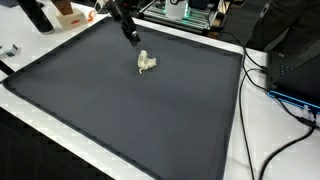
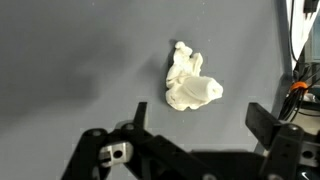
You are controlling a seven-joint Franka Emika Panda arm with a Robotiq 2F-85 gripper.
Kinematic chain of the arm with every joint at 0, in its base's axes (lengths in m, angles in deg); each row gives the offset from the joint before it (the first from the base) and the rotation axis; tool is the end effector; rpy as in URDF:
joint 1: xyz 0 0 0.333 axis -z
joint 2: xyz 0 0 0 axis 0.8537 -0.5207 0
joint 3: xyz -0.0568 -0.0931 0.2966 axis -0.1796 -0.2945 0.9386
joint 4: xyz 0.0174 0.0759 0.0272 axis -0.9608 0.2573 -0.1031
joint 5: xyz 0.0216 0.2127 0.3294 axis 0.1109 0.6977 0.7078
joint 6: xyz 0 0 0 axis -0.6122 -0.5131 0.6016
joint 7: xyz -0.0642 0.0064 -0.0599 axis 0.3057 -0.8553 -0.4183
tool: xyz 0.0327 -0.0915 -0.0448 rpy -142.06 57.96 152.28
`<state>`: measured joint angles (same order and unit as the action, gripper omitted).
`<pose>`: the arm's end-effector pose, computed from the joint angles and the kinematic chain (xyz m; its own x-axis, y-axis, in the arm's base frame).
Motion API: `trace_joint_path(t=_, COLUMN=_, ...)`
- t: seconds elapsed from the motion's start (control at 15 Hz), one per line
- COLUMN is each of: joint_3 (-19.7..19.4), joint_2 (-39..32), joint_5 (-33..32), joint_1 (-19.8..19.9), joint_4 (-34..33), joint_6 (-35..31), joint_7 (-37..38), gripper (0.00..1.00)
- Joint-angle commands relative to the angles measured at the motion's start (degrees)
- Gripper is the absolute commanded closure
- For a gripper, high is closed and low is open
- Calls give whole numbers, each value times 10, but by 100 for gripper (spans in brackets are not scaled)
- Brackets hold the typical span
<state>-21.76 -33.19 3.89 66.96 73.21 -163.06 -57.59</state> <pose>0.4687 -0.0876 0.2081 0.8519 -0.5061 -0.1343 -0.4492 -0.5747 -0.6840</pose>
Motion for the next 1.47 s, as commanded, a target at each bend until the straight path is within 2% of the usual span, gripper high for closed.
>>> trace_joint_path(t=0.0, joint_3=-12, joint_2=-34, joint_5=-2, joint_1=3, joint_4=-28, joint_6=35, joint_7=74, gripper=0)
trace_joint_path(t=0.53, joint_3=-20, joint_2=-86, joint_5=-57, joint_1=-6, joint_4=-89, joint_6=39, joint_7=264, gripper=0)
trace_joint_path(t=1.0, joint_3=-23, joint_2=-118, joint_5=-202, joint_1=-25, joint_4=-146, joint_6=43, joint_7=464, gripper=0)
trace_joint_path(t=1.4, joint_3=-20, joint_2=-143, joint_5=-322, joint_1=-45, joint_4=-205, joint_6=85, joint_7=600, gripper=0)
